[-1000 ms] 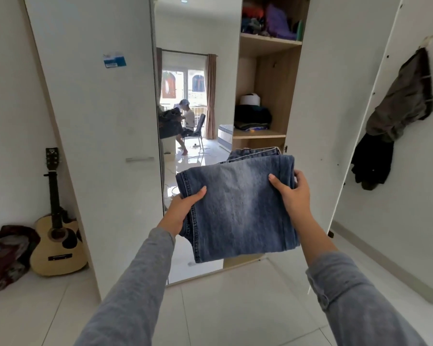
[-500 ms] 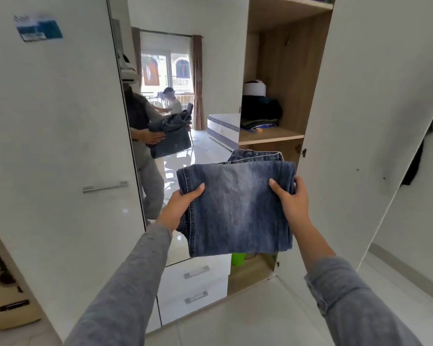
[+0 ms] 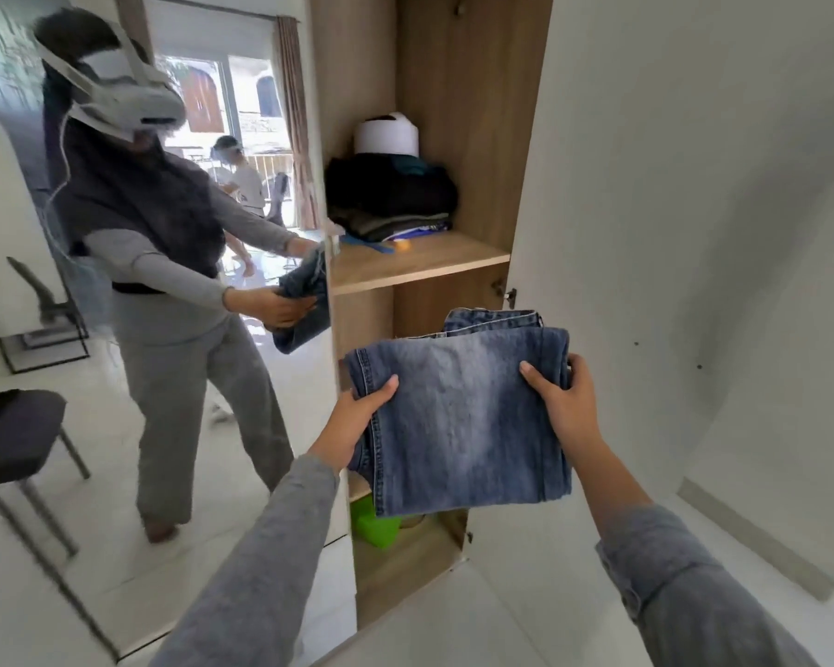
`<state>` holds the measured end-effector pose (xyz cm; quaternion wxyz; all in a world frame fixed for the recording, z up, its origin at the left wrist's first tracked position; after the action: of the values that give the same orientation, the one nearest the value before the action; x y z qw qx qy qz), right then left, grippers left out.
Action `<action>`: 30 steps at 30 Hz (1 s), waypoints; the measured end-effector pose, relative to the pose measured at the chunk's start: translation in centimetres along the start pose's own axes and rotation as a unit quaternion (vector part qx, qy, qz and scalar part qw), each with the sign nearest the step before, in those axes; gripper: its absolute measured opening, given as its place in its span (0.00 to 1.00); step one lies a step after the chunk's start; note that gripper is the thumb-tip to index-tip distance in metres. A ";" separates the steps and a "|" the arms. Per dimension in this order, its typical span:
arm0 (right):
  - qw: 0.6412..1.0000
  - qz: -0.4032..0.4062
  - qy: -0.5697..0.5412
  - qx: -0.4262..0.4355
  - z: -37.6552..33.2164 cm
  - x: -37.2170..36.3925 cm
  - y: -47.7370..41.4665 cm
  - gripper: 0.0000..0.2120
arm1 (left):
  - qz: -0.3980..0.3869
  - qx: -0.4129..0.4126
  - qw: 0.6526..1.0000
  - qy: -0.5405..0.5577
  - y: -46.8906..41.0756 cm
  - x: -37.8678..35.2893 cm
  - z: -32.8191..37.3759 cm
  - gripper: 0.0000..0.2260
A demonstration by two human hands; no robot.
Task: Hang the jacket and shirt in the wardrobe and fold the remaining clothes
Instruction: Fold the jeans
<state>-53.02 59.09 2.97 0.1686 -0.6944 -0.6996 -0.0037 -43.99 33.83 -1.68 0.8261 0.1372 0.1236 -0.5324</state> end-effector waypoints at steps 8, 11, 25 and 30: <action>0.996 -0.087 0.037 -0.001 6.4 -1.5 -14.8 0.19 | 0.036 0.006 0.998 -0.042 -13.0 -4.1 -4.5 0.16; 0.989 -0.140 0.039 -0.040 11.0 -5.4 -18.7 0.17 | 0.092 0.019 0.993 -0.067 -17.4 -1.6 -7.3 0.23; 0.935 -0.325 0.088 -0.114 25.8 -29.7 -29.5 0.23 | 0.327 0.084 0.935 -0.109 -32.0 12.8 -17.6 0.24; 0.937 -0.328 0.118 -0.034 28.6 -34.9 -31.4 0.13 | 0.355 0.110 0.915 -0.155 -34.7 16.5 -19.7 0.26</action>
<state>-90.90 30.98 -25.22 0.2157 -0.4258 -0.8631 -0.1646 -70.16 13.24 -29.14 0.9491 0.1782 -0.1225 -0.2290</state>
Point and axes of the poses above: each hand's wrist, its own y-axis away from the middle knuckle, its own x-axis out of the back of the hand, z = x × y, the point moved 6 cm from there along -y, towards the middle knuckle, and after that the axes turned 10 degrees about y, right-handed, at the moved point
